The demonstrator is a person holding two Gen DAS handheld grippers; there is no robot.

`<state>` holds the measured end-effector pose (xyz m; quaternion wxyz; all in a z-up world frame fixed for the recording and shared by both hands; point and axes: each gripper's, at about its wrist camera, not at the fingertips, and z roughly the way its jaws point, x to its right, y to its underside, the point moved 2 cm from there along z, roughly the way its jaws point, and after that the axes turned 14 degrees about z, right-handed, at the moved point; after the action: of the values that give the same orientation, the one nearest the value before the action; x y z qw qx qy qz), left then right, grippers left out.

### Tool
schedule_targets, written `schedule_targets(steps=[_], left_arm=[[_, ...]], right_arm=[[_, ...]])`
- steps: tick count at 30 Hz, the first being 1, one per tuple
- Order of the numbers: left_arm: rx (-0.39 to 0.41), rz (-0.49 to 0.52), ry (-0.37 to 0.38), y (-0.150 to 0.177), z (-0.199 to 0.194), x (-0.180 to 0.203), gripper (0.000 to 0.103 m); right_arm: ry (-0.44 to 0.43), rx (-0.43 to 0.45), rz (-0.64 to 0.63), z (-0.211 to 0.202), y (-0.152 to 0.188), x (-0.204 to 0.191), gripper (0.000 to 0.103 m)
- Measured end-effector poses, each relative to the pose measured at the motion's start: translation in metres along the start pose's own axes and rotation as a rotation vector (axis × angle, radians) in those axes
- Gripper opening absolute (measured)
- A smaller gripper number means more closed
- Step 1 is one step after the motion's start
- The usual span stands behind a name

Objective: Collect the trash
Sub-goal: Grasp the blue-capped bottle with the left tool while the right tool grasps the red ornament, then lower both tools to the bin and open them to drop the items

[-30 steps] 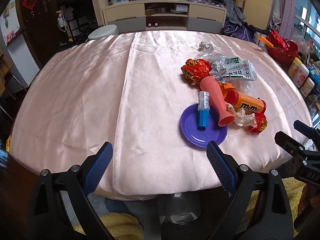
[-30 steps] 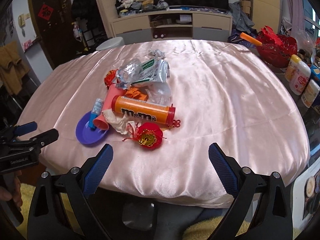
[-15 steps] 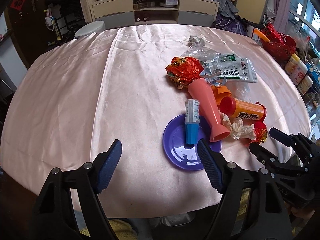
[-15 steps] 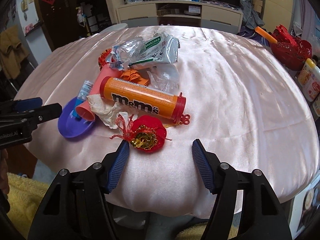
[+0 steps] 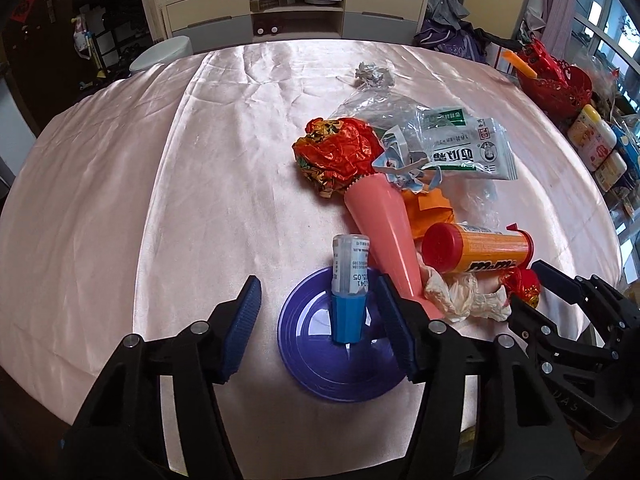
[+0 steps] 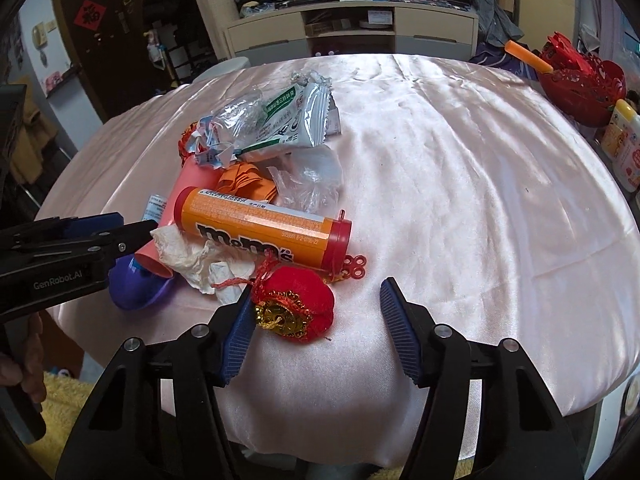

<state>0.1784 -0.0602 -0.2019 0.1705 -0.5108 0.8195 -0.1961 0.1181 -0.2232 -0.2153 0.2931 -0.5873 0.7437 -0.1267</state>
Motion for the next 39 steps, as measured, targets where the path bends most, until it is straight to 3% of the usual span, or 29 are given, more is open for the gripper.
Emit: schedule_targets(steps=[5,8,14,21,29,39], left_arm=[[-0.018,0.008,0.011,-0.001,0.010,0.002,0.039],[-0.016,0.024,-0.010,0.000,0.012,0.005,0.036],[0.005,0.019,-0.017,0.000,0.003,0.003,0.020],[0.064,0.006,-0.029,0.005,-0.032,0.001,0.018],[0.185,-0.007,-0.022,0.025,-0.098,0.001,0.018],[0.164,-0.003,0.027,0.092,-0.127,0.014,0.018]], right_arm=[[0.007,0.018,-0.009,0.002,-0.001,0.001,0.051],[0.018,0.021,-0.006,-0.001,-0.001,0.005,0.037],[0.007,0.023,0.021,-0.011,-0.001,0.014,0.037],[-0.013,0.090,0.014,-0.047,-0.008,0.009,0.037],[-0.056,0.158,-0.022,-0.099,0.003,-0.010,0.037],[-0.118,0.050,-0.091,-0.108,0.068,-0.027,0.037]])
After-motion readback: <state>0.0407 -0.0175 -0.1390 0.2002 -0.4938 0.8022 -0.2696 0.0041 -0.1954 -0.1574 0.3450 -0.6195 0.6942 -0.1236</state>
